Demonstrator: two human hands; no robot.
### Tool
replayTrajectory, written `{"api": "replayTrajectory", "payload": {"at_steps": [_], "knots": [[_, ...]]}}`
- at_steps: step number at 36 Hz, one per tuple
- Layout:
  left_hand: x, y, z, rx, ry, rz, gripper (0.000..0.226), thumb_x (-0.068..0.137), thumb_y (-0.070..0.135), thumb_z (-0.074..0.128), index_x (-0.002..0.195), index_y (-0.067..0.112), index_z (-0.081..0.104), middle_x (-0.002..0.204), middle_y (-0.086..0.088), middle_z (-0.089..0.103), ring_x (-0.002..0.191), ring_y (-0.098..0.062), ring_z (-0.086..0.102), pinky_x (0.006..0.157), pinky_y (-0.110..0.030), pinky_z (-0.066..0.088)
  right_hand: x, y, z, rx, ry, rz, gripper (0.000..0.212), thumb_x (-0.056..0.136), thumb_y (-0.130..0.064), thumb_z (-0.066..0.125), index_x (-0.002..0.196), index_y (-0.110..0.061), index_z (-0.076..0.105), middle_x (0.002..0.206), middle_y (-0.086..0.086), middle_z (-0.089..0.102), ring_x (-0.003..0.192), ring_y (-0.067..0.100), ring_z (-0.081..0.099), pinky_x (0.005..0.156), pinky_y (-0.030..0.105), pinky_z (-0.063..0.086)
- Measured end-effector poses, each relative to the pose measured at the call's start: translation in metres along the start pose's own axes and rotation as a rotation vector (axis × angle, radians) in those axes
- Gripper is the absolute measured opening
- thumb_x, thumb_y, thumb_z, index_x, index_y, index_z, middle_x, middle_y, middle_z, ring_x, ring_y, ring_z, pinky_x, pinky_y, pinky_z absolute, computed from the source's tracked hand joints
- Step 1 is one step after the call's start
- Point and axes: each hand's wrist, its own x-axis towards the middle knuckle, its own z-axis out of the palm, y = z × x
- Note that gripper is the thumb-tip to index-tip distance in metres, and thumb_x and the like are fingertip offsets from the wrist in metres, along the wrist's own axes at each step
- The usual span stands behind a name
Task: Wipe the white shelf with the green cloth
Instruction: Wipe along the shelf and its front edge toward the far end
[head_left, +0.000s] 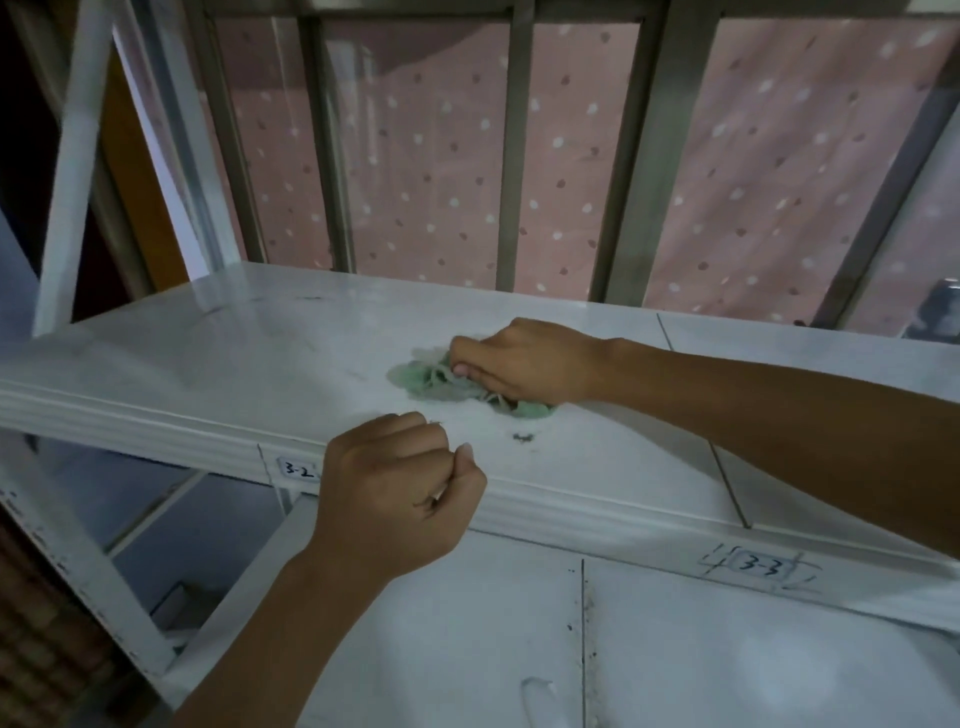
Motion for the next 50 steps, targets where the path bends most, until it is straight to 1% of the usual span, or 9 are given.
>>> {"api": "replayTrajectory", "payload": {"at_steps": [4,7,12,18,22,25,33,40,50], "knots": [[-0.011,-0.007,-0.006,-0.046,-0.057,0.039,0.035,0.089,0.003,0.065,0.054,0.003,0.061,0.061,-0.006,0.063,0.053,-0.025,0.055,0.051,-0.038,0.044,0.0,0.011,0.002,-0.037,-0.044,0.105,0.01,0.101,-0.013,0.046,0.101,-0.004,0.051,0.056,-0.006,0.034,0.041,0.017,0.032,0.045,0.026,0.028],[-0.014,-0.011,-0.013,-0.042,-0.069,0.107,0.021,0.087,0.003,0.068,0.066,0.001,0.072,0.074,-0.008,0.072,0.064,-0.025,0.065,0.061,-0.037,0.051,-0.002,0.014,-0.002,-0.058,-0.085,0.147,0.008,0.101,-0.014,0.045,0.102,-0.007,0.049,0.058,-0.006,0.036,0.042,0.018,0.034,0.047,0.027,0.028],[-0.022,-0.028,-0.024,-0.026,-0.041,0.145,0.017,0.084,0.001,0.072,0.067,0.001,0.07,0.072,-0.009,0.067,0.065,-0.027,0.061,0.061,-0.037,0.051,-0.006,0.007,-0.007,-0.12,-0.124,0.143,0.008,0.101,-0.016,0.047,0.101,-0.009,0.051,0.065,-0.004,0.038,0.046,0.02,0.035,0.049,0.027,0.026],[-0.032,-0.043,-0.032,-0.051,-0.017,0.121,0.017,0.085,0.0,0.07,0.068,0.0,0.07,0.074,-0.011,0.068,0.067,-0.028,0.063,0.064,-0.037,0.052,-0.017,-0.012,-0.017,-0.098,-0.15,0.145,0.005,0.099,-0.012,0.055,0.103,-0.011,0.056,0.072,-0.011,0.036,0.049,0.016,0.035,0.048,0.026,0.033],[-0.034,-0.044,-0.035,-0.074,-0.001,0.122,0.016,0.086,0.0,0.069,0.071,0.0,0.071,0.075,-0.01,0.07,0.069,-0.027,0.064,0.066,-0.037,0.053,-0.024,-0.031,-0.021,-0.069,-0.128,0.275,0.021,0.104,-0.023,0.041,0.101,-0.009,0.057,0.064,-0.002,0.049,0.049,0.017,0.039,0.049,0.027,0.034],[-0.036,-0.042,-0.036,-0.096,0.019,0.118,0.017,0.087,0.0,0.067,0.071,0.0,0.071,0.074,-0.01,0.07,0.068,-0.027,0.065,0.065,-0.036,0.053,-0.028,-0.046,-0.021,-0.047,-0.102,0.378,0.03,0.103,-0.03,0.033,0.101,-0.01,0.055,0.061,-0.002,0.048,0.048,0.018,0.04,0.049,0.029,0.036],[-0.036,-0.043,-0.049,-0.134,0.054,0.113,0.019,0.089,0.001,0.066,0.07,-0.001,0.07,0.071,-0.009,0.068,0.064,-0.028,0.062,0.061,-0.038,0.051,-0.007,-0.09,-0.026,-0.063,-0.131,0.498,0.007,0.098,-0.014,0.046,0.098,-0.01,0.052,0.064,0.0,0.046,0.048,0.022,0.041,0.05,0.03,0.031],[-0.032,-0.041,-0.063,-0.157,0.132,0.096,0.024,0.089,0.001,0.065,0.064,-0.001,0.066,0.064,-0.012,0.062,0.059,-0.03,0.054,0.057,-0.039,0.048,0.034,-0.166,-0.036,0.032,-0.062,0.335,0.023,0.073,-0.005,0.064,0.096,-0.006,0.057,0.058,0.008,0.056,0.045,0.018,0.032,0.044,0.025,0.024],[-0.021,-0.05,-0.089,-0.201,0.177,0.082,0.028,0.087,-0.002,0.056,0.059,0.001,0.06,0.059,-0.009,0.056,0.055,-0.026,0.047,0.054,-0.033,0.038,0.016,-0.167,-0.069,-0.141,-0.016,0.505,0.009,0.086,-0.009,0.059,0.095,-0.009,0.057,0.056,-0.003,0.043,0.042,0.022,0.033,0.045,0.027,0.029]]}}
